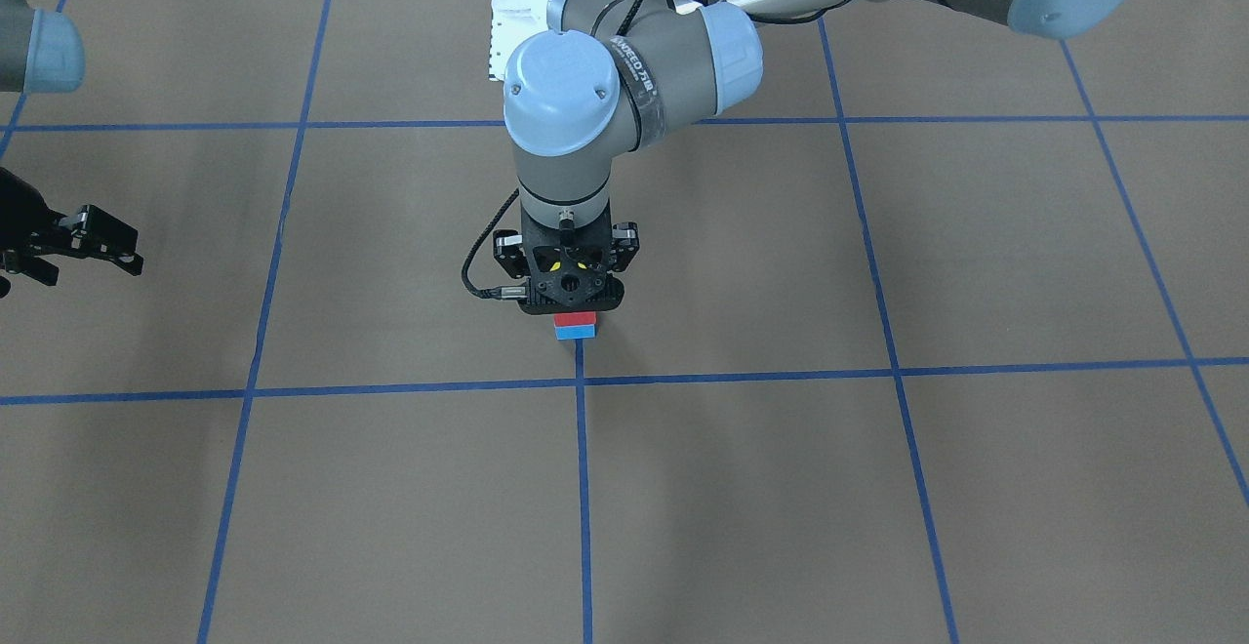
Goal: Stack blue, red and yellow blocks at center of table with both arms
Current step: 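Lower the yellow cube onto the red cube with the left gripper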
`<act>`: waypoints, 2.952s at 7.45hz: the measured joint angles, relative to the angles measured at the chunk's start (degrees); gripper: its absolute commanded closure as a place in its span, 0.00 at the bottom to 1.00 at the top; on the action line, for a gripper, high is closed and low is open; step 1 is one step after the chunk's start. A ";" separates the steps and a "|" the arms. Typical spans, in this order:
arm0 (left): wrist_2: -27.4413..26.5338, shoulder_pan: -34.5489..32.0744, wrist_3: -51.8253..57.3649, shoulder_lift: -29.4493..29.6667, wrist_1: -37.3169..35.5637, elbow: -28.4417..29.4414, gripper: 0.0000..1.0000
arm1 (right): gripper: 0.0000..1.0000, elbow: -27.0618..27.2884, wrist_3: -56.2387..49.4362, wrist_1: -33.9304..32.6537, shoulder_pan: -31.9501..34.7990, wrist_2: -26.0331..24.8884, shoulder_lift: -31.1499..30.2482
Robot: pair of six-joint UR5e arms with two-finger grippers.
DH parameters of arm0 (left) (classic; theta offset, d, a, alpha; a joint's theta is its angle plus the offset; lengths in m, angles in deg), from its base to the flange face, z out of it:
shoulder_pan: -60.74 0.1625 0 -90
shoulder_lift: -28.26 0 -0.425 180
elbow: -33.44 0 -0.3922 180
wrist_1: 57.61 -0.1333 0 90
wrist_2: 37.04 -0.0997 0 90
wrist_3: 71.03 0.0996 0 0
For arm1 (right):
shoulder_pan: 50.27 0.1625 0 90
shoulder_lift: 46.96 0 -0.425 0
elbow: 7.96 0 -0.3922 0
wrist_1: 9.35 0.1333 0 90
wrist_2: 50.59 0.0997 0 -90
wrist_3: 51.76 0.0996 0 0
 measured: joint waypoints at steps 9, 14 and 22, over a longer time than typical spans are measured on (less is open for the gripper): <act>0.02 -0.04 0.33 -0.59 0.37 -0.03 1.00 | 0.01 -0.15 0.04 -0.04 0.00 0.00 0.06; 0.02 0.09 -0.07 -0.51 0.40 -0.07 1.00 | 0.01 -0.25 0.08 -0.04 0.00 0.00 0.09; 0.02 0.48 -0.23 -0.56 0.40 -0.08 0.00 | 0.01 -0.52 0.03 -0.04 -0.02 0.00 0.15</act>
